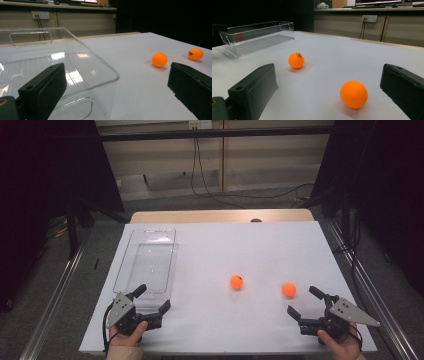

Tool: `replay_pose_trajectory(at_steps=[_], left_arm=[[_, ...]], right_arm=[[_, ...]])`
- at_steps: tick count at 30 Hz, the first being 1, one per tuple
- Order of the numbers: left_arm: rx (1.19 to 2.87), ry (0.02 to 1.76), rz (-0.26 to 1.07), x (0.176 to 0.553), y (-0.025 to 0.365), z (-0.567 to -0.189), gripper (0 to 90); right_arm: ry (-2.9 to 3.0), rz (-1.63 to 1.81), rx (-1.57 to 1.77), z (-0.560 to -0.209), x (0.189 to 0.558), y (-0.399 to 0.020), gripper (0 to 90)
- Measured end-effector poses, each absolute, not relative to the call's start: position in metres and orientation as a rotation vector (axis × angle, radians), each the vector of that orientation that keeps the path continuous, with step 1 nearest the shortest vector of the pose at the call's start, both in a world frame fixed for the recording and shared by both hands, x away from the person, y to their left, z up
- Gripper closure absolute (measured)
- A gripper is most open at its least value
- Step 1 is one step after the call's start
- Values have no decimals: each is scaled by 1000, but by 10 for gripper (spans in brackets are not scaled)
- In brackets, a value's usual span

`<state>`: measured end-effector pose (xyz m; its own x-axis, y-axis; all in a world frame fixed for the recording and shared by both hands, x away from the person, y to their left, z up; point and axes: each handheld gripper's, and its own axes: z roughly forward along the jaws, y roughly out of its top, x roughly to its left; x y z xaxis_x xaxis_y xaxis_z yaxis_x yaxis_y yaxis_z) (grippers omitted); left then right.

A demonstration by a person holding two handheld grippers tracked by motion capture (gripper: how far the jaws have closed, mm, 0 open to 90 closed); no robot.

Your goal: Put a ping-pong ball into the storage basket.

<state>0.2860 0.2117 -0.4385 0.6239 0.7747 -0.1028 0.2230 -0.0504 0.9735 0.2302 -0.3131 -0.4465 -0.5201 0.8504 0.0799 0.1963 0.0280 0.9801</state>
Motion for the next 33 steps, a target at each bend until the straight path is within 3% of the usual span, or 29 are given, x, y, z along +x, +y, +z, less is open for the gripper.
replay_pose_trajectory(at_steps=[33], left_arm=[[1601,806,480,290,186,-435,10]], right_arm=[[1762,1532,1047,-445,226,-314,8]])
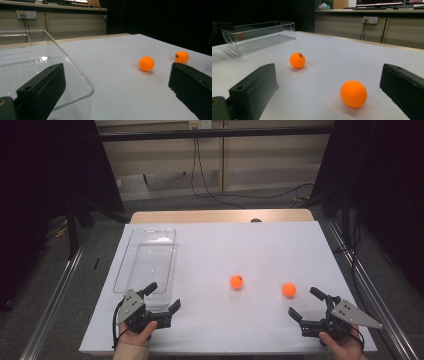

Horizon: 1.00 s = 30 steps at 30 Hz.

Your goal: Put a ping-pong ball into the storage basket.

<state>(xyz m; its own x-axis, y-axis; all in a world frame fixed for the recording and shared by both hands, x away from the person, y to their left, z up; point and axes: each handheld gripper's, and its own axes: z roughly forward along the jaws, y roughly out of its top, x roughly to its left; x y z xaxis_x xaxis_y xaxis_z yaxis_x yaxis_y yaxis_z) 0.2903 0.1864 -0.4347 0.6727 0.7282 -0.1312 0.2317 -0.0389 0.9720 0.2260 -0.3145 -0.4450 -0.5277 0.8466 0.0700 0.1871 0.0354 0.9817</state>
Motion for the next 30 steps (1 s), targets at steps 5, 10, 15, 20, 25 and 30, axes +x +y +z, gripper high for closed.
replay_pose_trajectory(at_steps=[5,10,15,20,25,30], left_arm=[[1593,805,467,291,180,-433,10],[1600,793,454,293,173,-432,10],[1617,778,450,294,164,-430,10],[1629,768,438,296,158,-430,11],[1639,764,432,298,152,-430,11],[1655,750,429,300,145,-430,11]], right_arm=[[1763,1534,1044,-445,226,-315,10],[1763,1535,1044,-445,226,-315,10],[1765,1534,1040,-444,226,-315,10],[1767,1534,1036,-444,226,-314,11],[1767,1533,1032,-444,226,-314,11],[1766,1535,1029,-444,226,-314,12]])
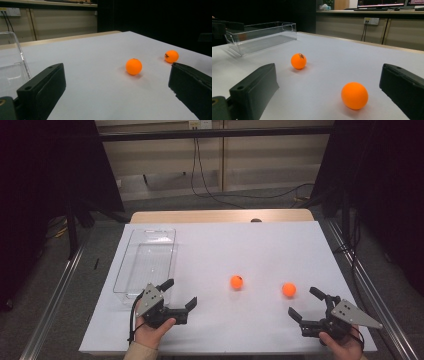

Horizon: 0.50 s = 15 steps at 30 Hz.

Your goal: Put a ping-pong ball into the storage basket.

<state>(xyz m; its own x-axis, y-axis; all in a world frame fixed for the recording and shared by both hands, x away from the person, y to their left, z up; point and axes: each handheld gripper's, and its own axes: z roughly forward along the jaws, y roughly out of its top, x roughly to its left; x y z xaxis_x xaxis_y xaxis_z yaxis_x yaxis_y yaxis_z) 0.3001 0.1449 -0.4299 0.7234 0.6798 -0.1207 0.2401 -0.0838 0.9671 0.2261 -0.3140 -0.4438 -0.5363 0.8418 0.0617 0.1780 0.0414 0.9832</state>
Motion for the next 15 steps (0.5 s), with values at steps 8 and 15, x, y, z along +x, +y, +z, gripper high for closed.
replay_pose_trajectory(at_steps=[8,15], left_arm=[[1678,723,417,302,134,-430,12],[1697,704,403,303,124,-431,13]], right_arm=[[1766,1537,1027,-444,226,-314,12],[1771,1538,1026,-443,226,-313,14]])
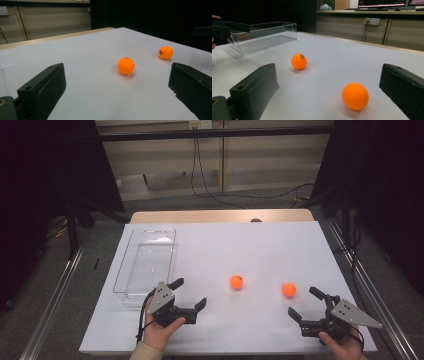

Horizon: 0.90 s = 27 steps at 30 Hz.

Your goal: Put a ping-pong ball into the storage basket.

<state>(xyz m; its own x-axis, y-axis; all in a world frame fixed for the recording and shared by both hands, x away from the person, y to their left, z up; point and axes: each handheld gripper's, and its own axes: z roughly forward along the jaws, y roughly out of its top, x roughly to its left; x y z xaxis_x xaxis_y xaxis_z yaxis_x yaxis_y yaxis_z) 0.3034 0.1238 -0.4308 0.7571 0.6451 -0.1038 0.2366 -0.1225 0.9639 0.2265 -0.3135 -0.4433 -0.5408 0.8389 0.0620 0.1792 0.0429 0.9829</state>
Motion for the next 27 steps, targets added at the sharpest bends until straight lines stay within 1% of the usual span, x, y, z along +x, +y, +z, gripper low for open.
replay_pose_trajectory(at_steps=[27], left_arm=[[1748,657,357,306,100,-433,12]], right_arm=[[1773,1539,1023,-443,227,-313,14]])
